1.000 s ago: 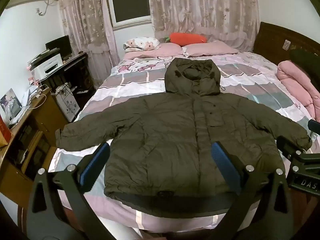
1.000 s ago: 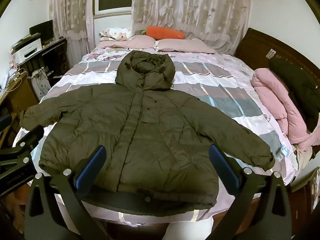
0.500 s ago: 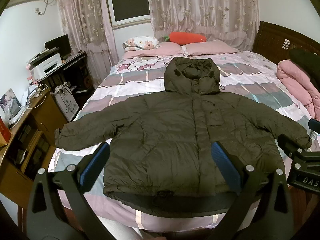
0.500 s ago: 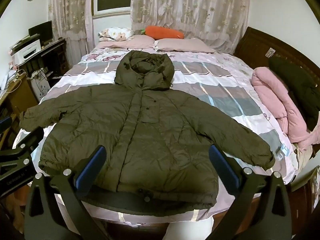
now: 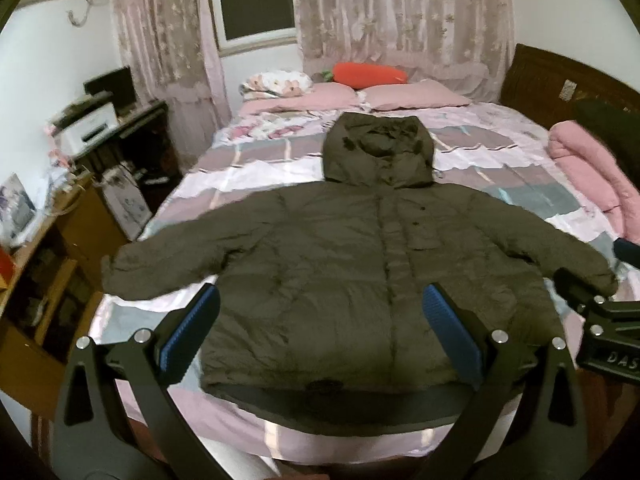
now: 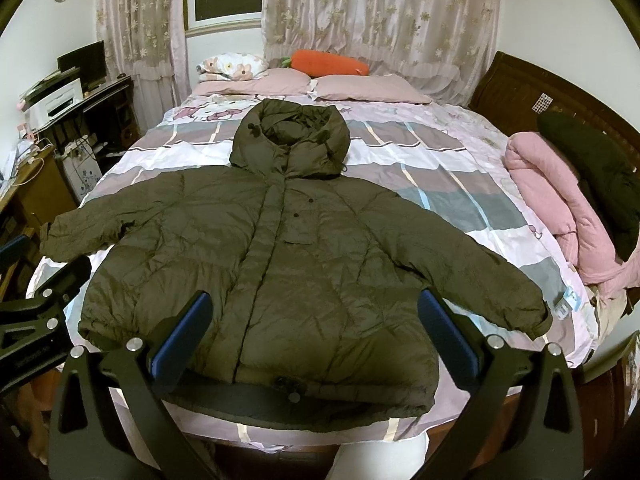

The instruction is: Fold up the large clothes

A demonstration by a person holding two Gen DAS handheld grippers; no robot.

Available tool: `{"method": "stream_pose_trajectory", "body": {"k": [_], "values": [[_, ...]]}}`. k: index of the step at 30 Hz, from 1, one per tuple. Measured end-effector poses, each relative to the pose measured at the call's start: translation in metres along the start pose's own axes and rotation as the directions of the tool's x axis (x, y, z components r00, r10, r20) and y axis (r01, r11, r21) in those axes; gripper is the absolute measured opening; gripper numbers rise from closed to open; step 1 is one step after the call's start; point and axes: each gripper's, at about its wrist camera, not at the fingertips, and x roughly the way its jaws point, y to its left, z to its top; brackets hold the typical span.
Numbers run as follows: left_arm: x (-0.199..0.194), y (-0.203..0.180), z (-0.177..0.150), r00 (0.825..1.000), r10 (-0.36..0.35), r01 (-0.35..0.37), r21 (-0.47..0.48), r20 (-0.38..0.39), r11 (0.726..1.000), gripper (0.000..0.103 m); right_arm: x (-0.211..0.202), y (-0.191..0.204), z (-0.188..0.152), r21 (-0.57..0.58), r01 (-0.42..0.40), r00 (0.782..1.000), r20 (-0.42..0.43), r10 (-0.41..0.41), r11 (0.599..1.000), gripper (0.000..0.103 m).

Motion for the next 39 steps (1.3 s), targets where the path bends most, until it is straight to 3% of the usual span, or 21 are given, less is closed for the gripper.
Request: {"method": "stream_pose_trajectory", "body": {"k": [39], "values": [[0.009,0.006,-0.006,1.0,-0.005,0.005,-0.011,-0.03,1.0,0.101,0.002,0.004,0.0,-0.006,-0.019,1.0,0.008,0.019,1.0,0.102]]}}
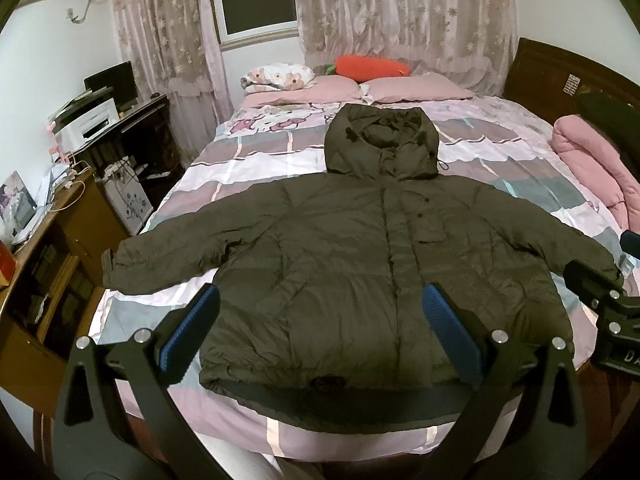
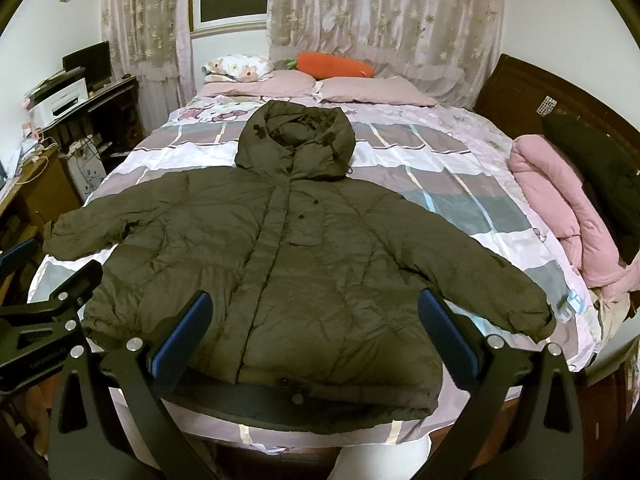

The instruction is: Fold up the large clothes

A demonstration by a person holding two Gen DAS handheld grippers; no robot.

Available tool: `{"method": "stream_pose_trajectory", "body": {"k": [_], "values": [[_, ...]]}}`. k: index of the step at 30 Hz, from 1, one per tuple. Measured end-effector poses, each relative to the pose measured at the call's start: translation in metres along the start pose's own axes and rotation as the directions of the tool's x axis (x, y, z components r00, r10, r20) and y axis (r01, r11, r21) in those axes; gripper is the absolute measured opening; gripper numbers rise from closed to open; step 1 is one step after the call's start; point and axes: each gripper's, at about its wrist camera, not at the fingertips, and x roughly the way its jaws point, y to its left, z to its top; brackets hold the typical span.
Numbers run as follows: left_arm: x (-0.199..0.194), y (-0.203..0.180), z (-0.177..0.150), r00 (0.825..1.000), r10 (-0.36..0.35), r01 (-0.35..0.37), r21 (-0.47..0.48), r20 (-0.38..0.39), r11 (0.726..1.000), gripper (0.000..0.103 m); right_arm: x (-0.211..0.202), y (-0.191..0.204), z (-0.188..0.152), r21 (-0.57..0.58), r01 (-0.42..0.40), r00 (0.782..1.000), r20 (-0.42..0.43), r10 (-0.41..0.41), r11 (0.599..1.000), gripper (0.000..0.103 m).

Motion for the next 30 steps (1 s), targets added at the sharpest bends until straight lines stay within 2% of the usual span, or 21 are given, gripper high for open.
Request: {"method": "stream_pose_trajectory", "body": {"k": [3,9,13,16,26,30], "values": [[0.002,-0.002,0.003,1.0,0.015,-0.015,0.006,-0.003,1.0,0.101,0.001,0.0,-0.001,-0.014,0.008,1.0,0.009,-0.007,1.0,0.102],[0.008,0.002,0.002,1.0,-0.008,0.008,-0.011,-0.026,1.0,0.101,0.003,0.004,-0.003,-0.041,0.007,1.0,0.019,-0.006,0.999,0.102],[0.011,0.001,0.003,1.0,0.019,-0.019,0.015,-0.015,1.0,0.101,0.007,0.003,-0.002,-0.054,0.01,1.0,0.022,-0.008,0.999,0.102],[0.015,0.003,0.003,1.0,-0.006,0.006,0.007,-0.022,1.0,0.101,0.011,0.003,-0.001,-0.046,0.004,1.0,0.014,-0.003,0.999,0.102],[0.025,0.005,0.003,0.999,-0.019,0.019,-0.012,-0.027,1.0,0.101,0.025,-0.004,0.002,-0.012,0.009,1.0,-0.007,-0.009,1.0,0.102],[0.036,0.008,0.001,0.999,-0.006,0.005,-0.018,-0.036,1.0,0.101,0.033,-0.01,0.001,0.025,0.036,0.999,-0.003,-0.036,0.999,0.102]]}}
